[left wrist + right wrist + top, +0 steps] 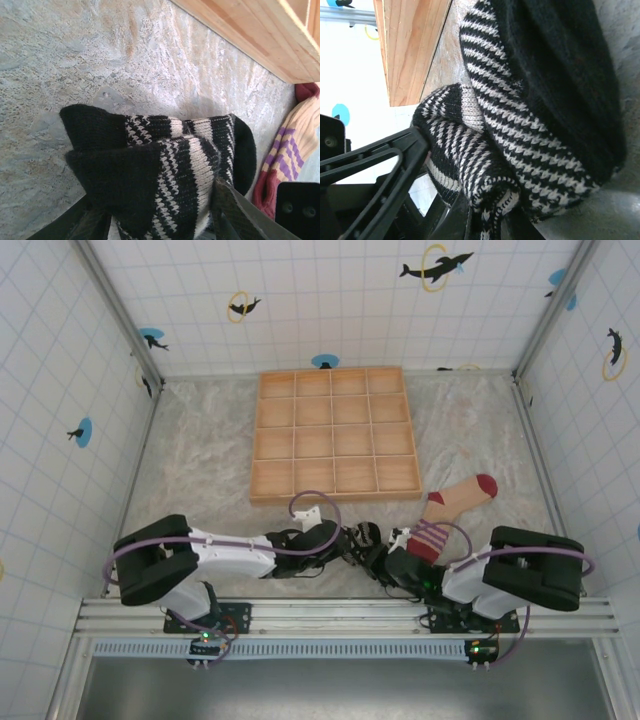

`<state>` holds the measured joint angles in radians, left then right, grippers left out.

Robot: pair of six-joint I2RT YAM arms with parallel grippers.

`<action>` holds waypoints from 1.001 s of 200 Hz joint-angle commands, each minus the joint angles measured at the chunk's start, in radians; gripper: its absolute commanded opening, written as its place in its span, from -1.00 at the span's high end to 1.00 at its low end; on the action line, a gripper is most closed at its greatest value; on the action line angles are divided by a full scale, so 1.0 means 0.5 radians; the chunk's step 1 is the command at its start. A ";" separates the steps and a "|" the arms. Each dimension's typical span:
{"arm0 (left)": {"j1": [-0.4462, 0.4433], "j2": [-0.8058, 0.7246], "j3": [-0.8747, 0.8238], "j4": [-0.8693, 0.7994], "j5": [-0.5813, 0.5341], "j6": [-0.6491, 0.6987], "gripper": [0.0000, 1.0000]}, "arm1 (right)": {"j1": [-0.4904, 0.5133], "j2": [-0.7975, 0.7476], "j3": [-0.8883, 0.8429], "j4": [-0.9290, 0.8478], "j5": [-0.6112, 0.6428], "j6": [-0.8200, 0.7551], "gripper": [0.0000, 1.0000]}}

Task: Roll the socks

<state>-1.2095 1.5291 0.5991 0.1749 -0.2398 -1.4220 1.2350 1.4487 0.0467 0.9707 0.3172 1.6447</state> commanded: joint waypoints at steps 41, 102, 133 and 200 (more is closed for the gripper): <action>0.021 0.135 0.007 -0.015 0.044 -0.085 0.44 | -0.039 0.081 -0.274 -0.245 -0.047 -0.056 0.89; 0.052 0.052 0.144 -0.576 -0.063 -0.022 1.00 | -0.033 -0.257 -0.210 -0.392 0.025 -0.525 -0.14; 0.051 -0.101 0.145 -0.838 -0.122 -0.013 1.00 | 0.015 -0.666 -0.010 -0.876 0.221 -0.993 -0.42; 0.053 -0.339 0.100 -1.167 -0.147 -0.049 1.00 | 0.048 -1.005 0.148 -0.925 0.266 -2.124 -0.48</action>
<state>-1.1893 1.3960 0.6727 -0.2935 -0.2935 -1.4406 1.2442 0.9520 0.0731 0.5220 0.4271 0.8757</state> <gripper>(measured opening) 0.175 0.738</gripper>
